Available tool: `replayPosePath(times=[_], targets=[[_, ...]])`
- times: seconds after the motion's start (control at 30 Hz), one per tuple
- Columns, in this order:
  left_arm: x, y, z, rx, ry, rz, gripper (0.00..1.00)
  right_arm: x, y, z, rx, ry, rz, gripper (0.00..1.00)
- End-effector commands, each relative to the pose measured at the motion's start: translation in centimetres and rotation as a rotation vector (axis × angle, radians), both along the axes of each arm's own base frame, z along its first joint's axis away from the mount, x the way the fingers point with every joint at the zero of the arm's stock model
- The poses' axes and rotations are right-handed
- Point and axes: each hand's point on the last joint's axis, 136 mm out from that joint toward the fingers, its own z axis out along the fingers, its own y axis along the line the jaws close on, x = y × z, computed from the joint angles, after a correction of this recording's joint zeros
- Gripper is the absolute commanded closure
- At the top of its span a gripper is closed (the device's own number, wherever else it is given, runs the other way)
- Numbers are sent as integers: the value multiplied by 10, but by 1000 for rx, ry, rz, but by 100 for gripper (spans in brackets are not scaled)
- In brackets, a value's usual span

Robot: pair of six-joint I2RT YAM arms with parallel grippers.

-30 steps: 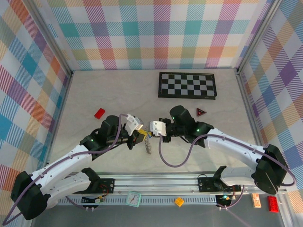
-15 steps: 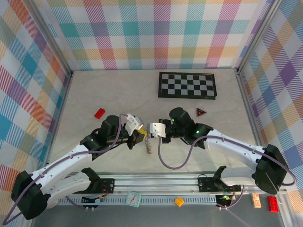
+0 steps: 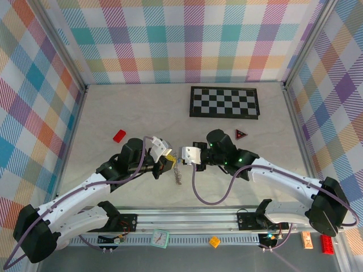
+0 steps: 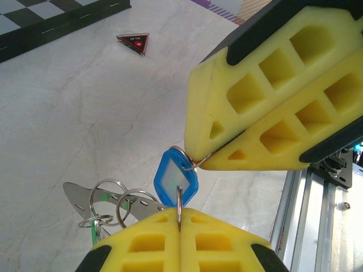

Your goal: Put the keys on the keyring

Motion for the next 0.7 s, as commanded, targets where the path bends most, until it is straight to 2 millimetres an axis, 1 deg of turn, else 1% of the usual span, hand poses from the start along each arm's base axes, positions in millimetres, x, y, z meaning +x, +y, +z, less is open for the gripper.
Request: replayPosePath(times=[0.0,0.23,0.67], targets=[[-1,-8,20,-45,-24,-30,100,-1,3,3,12,-24,19,100],[-1,-8,20,-46,-21,-31,100,-2,7,3,15,-8,38,100],[1,-9,20,-47,-21,-23,100,-7,8,3,20,4,55,100]])
